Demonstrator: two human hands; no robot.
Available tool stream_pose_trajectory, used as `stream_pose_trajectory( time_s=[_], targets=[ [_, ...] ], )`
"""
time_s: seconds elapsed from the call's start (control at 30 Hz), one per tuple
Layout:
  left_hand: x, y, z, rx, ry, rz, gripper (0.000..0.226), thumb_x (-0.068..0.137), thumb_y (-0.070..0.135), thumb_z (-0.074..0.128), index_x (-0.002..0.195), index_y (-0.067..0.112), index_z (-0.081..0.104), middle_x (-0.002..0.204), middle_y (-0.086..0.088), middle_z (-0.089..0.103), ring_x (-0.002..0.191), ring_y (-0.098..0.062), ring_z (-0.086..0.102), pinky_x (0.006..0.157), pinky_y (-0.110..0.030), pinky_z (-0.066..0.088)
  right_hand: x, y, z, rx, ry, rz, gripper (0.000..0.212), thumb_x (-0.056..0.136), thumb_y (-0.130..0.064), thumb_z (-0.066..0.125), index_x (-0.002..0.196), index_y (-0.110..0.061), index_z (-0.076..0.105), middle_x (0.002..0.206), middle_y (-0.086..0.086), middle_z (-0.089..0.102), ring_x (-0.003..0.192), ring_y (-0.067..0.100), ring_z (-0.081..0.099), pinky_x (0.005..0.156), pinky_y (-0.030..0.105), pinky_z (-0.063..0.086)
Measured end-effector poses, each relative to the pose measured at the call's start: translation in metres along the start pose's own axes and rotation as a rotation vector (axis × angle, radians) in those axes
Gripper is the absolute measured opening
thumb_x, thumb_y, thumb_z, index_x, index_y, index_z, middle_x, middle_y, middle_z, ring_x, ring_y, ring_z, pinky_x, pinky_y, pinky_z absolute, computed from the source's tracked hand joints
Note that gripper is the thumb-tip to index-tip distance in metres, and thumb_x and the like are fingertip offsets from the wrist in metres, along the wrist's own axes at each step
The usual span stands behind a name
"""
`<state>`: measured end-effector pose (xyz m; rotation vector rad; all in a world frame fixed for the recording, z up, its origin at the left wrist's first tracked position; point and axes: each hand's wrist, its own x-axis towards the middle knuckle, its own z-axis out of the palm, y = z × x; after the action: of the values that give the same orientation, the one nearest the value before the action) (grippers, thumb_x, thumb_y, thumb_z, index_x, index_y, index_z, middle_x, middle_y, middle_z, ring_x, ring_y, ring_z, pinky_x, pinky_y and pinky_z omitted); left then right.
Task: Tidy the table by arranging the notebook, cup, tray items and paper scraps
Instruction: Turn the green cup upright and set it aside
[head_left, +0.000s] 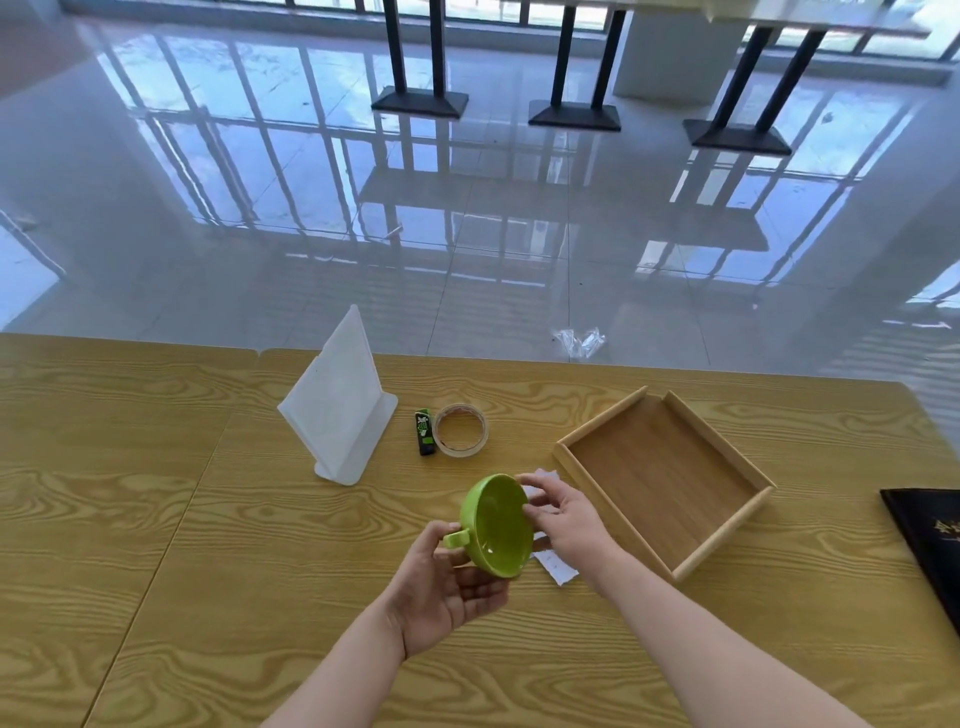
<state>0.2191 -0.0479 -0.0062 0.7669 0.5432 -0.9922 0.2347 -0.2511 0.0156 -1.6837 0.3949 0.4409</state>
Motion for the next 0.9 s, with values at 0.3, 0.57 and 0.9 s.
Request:
stream_pose_trajectory(
  time_s=[0.3, 0.57, 0.9],
  targets=[
    [-0.008, 0.004, -0.004, 0.291, 0.479, 0.259, 0.031, 0.099, 0.028, 0.044, 0.107, 0.011, 0.068, 0.098, -0.02, 0.072, 0.078, -0.032, 0.07, 0.077, -0.048, 0.06, 0.0, 0.01, 0.001, -0.446, 0.139, -0.052, 0.036, 0.09, -0.01, 0.06, 0.097, -0.044, 0.07, 0.09, -0.008, 0.07, 0.082, 0.01, 0.065, 0.08, 0.035, 0.057],
    [-0.013, -0.023, -0.011, 0.691, 0.581, 0.459, 0.015, 0.097, 0.019, 0.056, 0.092, 0.019, 0.071, 0.088, -0.002, 0.074, 0.081, -0.02, 0.071, 0.073, -0.04, 0.062, 0.015, 0.0, 0.02, -0.774, 0.113, -0.11, 0.047, 0.091, 0.001, 0.049, 0.126, -0.026, 0.065, 0.118, 0.001, 0.07, 0.11, 0.017, 0.063, 0.085, 0.027, 0.048],
    [-0.007, -0.041, -0.011, 0.533, 0.704, 0.363, 0.003, 0.084, 0.017, 0.073, 0.087, 0.016, 0.073, 0.076, 0.002, 0.076, 0.069, -0.011, 0.068, 0.063, -0.028, 0.05, 0.033, -0.009, 0.035, -0.768, 0.089, -0.086, 0.034, 0.094, -0.006, 0.048, 0.116, -0.022, 0.069, 0.109, 0.001, 0.073, 0.101, 0.019, 0.066, 0.084, 0.034, 0.056]
  ],
)
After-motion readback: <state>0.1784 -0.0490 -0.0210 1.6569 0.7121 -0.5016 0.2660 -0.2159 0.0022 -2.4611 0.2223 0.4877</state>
